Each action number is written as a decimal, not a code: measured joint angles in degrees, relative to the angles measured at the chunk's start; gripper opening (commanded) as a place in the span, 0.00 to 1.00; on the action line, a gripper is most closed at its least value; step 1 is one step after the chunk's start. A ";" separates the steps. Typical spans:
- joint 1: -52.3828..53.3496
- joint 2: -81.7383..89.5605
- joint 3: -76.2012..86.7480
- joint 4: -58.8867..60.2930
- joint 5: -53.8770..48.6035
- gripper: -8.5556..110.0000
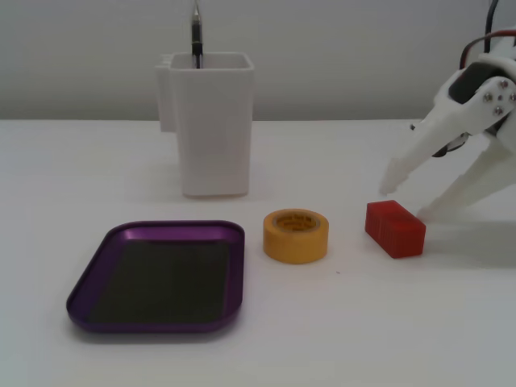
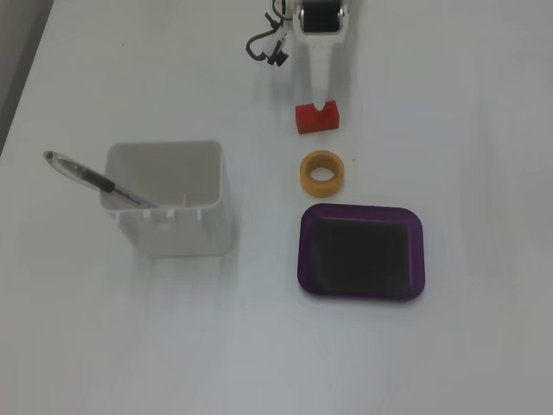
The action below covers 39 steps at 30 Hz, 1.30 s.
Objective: Remove the yellow tape from the box.
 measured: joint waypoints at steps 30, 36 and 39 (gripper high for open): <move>-0.35 8.70 7.65 6.50 0.00 0.07; -0.35 8.70 7.65 6.50 0.00 0.07; -0.35 8.70 7.65 6.50 0.00 0.07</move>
